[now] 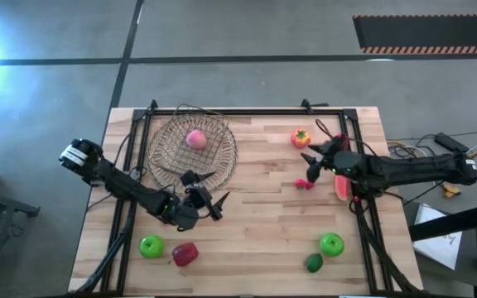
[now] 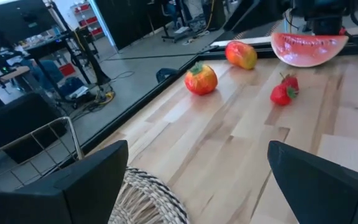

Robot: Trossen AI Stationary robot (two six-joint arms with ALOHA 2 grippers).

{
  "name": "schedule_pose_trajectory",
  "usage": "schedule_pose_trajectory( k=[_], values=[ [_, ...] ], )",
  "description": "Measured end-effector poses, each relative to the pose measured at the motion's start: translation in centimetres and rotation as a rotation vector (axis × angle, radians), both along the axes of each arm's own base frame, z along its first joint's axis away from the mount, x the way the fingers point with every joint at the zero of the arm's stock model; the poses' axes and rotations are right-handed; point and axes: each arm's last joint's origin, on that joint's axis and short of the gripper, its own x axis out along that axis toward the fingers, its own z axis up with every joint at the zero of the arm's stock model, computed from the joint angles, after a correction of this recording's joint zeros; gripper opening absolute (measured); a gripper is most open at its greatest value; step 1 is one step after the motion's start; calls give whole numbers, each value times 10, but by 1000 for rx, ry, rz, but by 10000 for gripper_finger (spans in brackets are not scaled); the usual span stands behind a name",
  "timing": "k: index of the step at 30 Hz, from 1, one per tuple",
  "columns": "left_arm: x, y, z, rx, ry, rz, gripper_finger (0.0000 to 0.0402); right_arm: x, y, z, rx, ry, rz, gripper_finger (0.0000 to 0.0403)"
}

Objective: Build produce basket
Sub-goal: Put the persimmon into the basket

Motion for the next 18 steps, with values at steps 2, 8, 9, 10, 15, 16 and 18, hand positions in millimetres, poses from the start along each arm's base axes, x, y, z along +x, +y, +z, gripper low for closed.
schedule_pose_trajectory(
  k=[2,8,9,10,15,16,18],
  values=[
    [0,0,0,-1,0,0,368,7,-8,4,9,84,-46,231],
    [1,-1,1,-11,-12,-2,368,29,-40,4,66,299,-95,299],
    [0,-2,2,-12,-15,-4,368,32,-46,2,72,323,-107,310],
    [0,-2,2,-15,-17,-6,368,34,-51,-2,80,362,-116,320],
    [0,-5,2,-21,-26,-19,368,41,-74,-11,93,457,-161,367],
    [0,-5,2,-21,-26,-20,368,41,-78,-13,95,474,-167,373],
    [-1,-6,2,-23,-28,-23,368,40,-84,-19,112,513,-173,380]
  ],
)
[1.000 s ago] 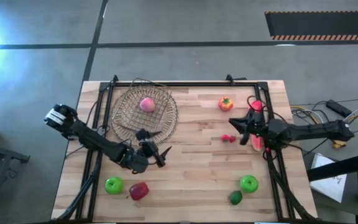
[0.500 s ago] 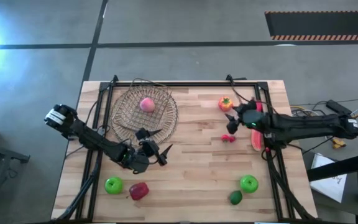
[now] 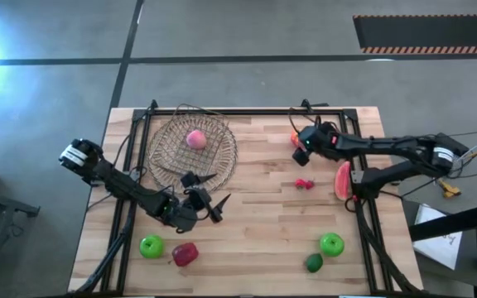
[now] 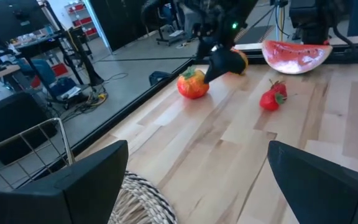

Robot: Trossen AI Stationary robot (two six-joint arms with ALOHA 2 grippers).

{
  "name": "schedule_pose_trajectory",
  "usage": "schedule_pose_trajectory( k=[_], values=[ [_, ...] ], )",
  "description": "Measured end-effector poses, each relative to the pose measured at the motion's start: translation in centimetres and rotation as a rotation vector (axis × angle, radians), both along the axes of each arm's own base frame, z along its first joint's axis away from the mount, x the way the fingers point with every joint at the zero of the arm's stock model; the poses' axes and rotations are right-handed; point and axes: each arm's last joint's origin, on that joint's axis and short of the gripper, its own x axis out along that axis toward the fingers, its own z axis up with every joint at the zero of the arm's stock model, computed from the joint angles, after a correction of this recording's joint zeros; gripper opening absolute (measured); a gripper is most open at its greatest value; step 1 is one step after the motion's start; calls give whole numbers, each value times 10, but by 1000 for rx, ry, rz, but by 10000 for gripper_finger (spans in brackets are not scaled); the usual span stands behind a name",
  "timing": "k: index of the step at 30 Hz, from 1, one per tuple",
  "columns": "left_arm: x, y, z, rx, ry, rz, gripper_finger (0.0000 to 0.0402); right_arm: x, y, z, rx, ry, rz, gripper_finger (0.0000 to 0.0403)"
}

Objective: Build produce basket
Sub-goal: Put the persimmon into the basket

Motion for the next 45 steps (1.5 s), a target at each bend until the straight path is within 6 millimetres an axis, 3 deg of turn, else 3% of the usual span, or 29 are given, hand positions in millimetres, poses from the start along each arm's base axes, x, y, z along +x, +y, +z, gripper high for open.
schedule_pose_trajectory(
  k=[15,25,30,38,45],
  values=[
    [0,-1,0,-17,-11,-1,368,-2,-42,-14,139,-208,52,382],
    [0,-1,-1,-25,-6,-20,368,14,-54,-46,138,-195,125,380],
    [0,-2,-1,-29,-6,-27,368,20,-57,-56,131,-206,186,356],
    [-3,-8,-1,-29,-3,-56,368,22,-53,-38,62,-242,249,290],
    [-17,-28,7,-30,-20,-130,368,37,-25,-10,25,-349,338,282]
  ],
)
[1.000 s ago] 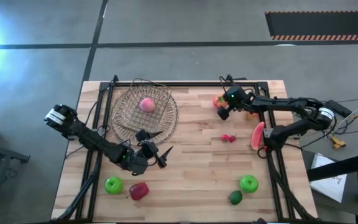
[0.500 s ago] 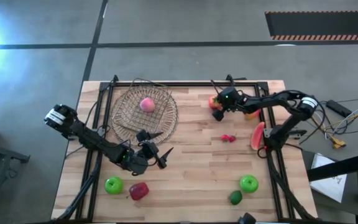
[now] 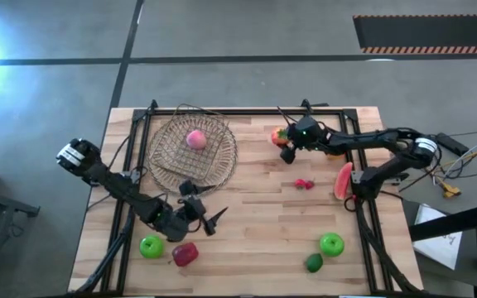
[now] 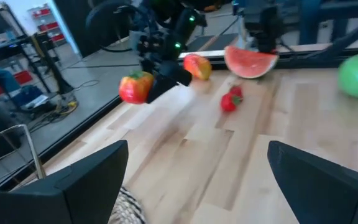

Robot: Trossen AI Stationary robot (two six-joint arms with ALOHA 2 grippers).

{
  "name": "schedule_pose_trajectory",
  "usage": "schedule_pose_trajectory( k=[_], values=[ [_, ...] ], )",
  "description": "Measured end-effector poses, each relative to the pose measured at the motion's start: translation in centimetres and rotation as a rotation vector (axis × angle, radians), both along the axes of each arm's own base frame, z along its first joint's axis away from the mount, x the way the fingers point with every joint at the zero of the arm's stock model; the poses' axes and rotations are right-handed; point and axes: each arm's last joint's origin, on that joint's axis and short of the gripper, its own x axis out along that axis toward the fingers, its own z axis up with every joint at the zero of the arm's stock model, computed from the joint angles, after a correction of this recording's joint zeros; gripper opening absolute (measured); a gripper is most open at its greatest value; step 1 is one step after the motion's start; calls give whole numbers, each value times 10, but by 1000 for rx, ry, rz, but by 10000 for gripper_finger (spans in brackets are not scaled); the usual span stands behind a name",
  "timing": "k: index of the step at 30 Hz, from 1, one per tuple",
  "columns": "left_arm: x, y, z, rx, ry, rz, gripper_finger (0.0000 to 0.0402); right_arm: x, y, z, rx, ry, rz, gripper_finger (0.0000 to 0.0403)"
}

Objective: Build produce basket
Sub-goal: Put the persimmon into the basket

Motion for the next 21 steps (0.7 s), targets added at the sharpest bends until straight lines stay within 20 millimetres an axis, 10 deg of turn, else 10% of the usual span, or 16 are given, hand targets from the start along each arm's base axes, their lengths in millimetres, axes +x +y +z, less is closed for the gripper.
schedule_pose_trajectory(
  k=[11,21],
  values=[
    [-55,-18,56,-54,-205,69,368,61,62,73,0,-212,232,282],
    [-77,-5,89,-145,-294,67,368,165,52,116,-16,-178,402,282]
  ],
)
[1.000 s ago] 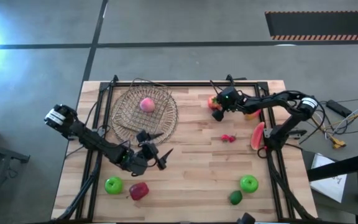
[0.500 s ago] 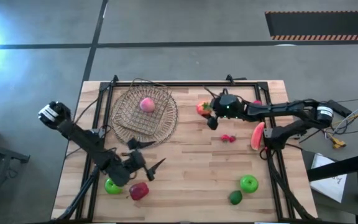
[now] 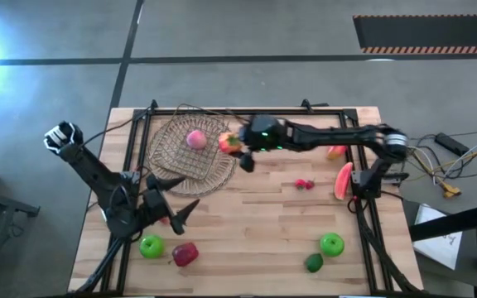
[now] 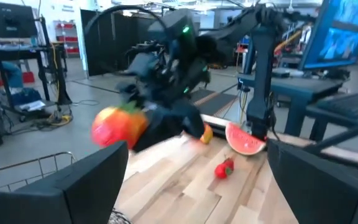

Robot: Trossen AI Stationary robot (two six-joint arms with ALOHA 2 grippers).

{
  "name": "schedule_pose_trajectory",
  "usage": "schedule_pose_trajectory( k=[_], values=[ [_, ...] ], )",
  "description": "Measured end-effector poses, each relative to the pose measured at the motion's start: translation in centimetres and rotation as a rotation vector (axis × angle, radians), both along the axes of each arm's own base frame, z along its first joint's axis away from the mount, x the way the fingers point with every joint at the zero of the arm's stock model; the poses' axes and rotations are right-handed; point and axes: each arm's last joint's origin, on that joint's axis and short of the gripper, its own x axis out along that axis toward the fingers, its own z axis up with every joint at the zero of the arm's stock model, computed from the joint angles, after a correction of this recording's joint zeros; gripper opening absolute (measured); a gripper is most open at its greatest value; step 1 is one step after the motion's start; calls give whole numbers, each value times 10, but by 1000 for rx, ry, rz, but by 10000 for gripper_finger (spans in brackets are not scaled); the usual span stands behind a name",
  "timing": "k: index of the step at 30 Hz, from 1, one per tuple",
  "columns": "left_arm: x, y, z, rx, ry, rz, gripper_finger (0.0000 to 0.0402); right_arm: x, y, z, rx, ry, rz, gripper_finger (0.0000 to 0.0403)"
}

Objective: Build produce basket
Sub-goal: Put the persimmon into the basket

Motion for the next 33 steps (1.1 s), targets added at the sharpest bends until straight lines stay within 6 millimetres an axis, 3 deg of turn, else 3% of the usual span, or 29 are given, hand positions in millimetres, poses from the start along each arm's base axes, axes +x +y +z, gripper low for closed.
schedule_pose_trajectory(
  k=[9,16,21,28,33],
  values=[
    [-9,7,12,-9,-17,-18,368,103,-18,-23,69,-56,147,284],
    [-7,5,10,6,-5,-18,368,153,-31,-52,101,5,152,284],
    [-5,4,7,15,4,-19,368,167,-42,-80,116,90,143,284],
    [-3,1,4,27,14,-21,368,161,-60,-107,136,173,110,285],
    [-3,1,4,27,14,-21,368,159,-62,-122,137,229,119,286]
  ],
)
